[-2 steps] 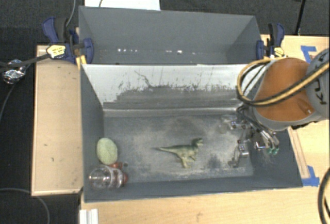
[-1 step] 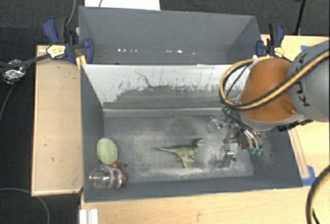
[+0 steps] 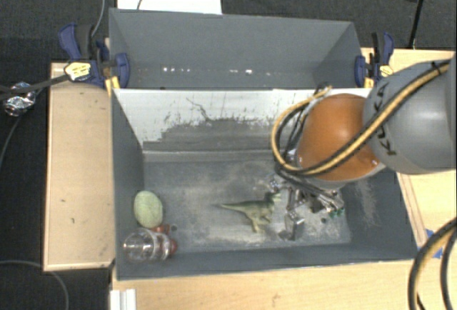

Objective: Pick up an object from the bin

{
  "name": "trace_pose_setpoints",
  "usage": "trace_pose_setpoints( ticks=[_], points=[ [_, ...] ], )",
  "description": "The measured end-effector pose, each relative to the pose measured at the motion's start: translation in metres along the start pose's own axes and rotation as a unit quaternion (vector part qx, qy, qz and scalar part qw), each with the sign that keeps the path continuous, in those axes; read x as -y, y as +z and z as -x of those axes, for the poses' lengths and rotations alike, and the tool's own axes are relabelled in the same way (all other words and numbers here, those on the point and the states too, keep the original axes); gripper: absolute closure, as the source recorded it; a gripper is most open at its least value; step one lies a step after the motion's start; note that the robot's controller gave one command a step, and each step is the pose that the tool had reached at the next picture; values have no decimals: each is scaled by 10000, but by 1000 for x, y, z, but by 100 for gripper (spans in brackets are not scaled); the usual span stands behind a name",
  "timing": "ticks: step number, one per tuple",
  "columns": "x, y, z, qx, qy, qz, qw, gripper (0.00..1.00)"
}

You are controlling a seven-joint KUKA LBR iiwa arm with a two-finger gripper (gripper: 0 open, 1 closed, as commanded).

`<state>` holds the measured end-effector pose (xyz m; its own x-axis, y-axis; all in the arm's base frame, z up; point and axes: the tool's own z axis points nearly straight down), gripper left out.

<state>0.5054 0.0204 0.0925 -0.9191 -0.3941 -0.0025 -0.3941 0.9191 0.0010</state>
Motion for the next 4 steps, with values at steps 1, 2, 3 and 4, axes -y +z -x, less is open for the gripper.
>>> trace_pose_setpoints(
  ticks=[1, 2, 3, 4],
  points=[
    [-24, 19, 6, -1, -275, -20, 9996, 100],
    [-24, 19, 6, -1, -279, -20, 9996, 100],
    [-25, 14, 5, -7, -280, -16, 9996, 100],
    [-25, 2, 6, 3, -282, -16, 9996, 100]
  ],
)
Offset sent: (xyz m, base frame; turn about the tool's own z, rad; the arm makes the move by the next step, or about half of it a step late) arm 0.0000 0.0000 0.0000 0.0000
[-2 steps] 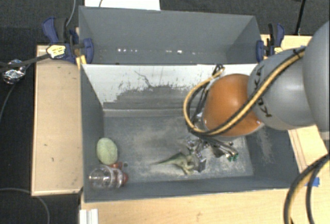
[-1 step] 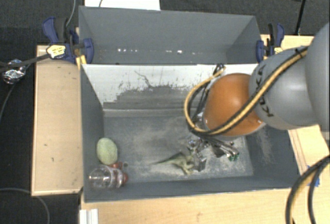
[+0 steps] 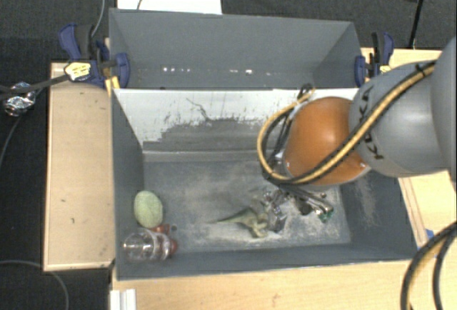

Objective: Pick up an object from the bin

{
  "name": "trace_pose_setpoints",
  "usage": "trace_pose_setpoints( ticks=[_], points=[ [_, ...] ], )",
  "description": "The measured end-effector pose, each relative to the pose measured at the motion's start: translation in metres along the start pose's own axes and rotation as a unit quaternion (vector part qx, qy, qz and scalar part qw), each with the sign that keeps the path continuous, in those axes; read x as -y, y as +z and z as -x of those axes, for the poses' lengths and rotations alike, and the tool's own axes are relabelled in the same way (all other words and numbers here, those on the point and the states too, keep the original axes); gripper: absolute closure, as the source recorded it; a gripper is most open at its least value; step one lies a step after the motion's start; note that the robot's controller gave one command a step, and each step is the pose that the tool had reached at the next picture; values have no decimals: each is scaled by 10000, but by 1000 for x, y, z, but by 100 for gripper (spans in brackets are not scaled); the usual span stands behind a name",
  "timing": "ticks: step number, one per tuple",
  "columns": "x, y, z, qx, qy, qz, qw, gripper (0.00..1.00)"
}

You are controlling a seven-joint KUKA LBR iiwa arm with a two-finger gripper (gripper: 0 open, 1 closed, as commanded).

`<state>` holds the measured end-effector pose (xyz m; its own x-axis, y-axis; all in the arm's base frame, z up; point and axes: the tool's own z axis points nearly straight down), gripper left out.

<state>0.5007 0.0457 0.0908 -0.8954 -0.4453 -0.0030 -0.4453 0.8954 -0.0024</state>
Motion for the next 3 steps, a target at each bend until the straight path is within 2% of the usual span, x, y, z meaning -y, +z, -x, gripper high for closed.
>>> trace_pose_setpoints(
  ticks=[2, 3],
  points=[
    [-1, -25, -2, -37, -3, 18, 10000, 100],
    [-1, -49, -1, -24, 2, 12, 10000, 100]
  ],
)
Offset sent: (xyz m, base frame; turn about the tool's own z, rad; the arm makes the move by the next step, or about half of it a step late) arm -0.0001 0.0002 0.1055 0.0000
